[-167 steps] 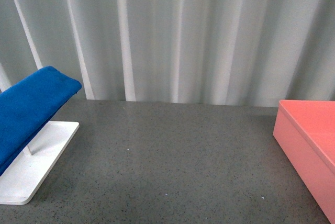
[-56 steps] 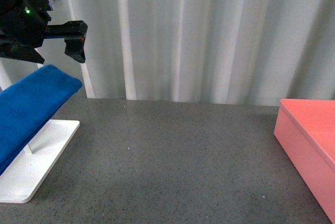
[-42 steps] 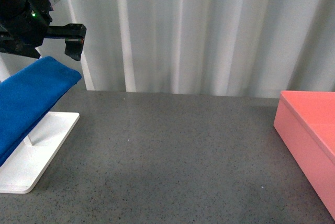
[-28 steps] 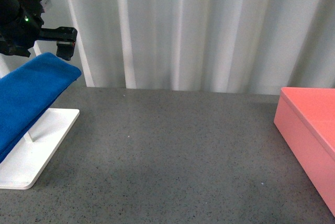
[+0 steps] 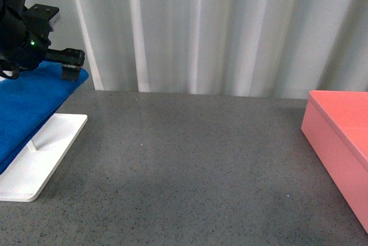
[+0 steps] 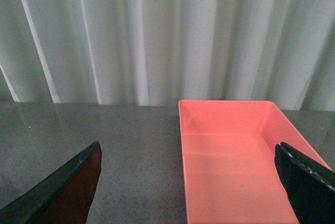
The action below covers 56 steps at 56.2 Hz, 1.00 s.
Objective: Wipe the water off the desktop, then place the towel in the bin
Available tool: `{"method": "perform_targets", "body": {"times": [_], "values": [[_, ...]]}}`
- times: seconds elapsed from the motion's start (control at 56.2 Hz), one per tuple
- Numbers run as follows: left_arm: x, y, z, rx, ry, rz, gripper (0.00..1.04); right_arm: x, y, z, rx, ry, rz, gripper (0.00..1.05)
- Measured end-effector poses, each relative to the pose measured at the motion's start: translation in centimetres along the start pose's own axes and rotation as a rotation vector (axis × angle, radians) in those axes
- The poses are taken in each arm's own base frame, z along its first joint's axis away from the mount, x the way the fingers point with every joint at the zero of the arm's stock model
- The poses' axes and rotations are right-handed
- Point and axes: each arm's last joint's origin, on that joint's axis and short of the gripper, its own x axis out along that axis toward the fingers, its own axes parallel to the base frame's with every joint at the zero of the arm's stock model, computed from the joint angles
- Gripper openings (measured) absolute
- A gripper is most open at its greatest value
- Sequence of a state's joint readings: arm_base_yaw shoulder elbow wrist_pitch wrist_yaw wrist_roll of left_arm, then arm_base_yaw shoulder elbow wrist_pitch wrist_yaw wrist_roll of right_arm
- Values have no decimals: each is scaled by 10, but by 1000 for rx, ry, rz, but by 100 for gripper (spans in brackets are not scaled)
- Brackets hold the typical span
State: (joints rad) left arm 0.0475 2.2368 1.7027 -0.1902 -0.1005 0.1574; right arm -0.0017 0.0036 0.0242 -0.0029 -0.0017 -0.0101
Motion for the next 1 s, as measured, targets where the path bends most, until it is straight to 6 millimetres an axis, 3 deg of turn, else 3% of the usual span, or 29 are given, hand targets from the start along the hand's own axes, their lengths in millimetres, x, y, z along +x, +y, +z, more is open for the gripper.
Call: {"method": "perform_targets", "body": {"times": [0.302,0.445,0.516,0.658,0.819,0.996], "values": [[5,-3,-12,1,10,-16,46,0,0,0,0,0,0,98],[7,-2,-18,-1,4,-24,13,0,0,0,0,0,0,98],[6,0,-18,-4,-3,-24,4,0,0,0,0,0,0,98],[-1,0,-15,-4,-12,-39,4,0,0,0,0,0,0,98],[-24,-6,-1,4,-54,-98,4,0,0,0,0,0,0,98],[-81,-22,33,27,-191,-203,4,0,0,0,0,0,0,98]]}}
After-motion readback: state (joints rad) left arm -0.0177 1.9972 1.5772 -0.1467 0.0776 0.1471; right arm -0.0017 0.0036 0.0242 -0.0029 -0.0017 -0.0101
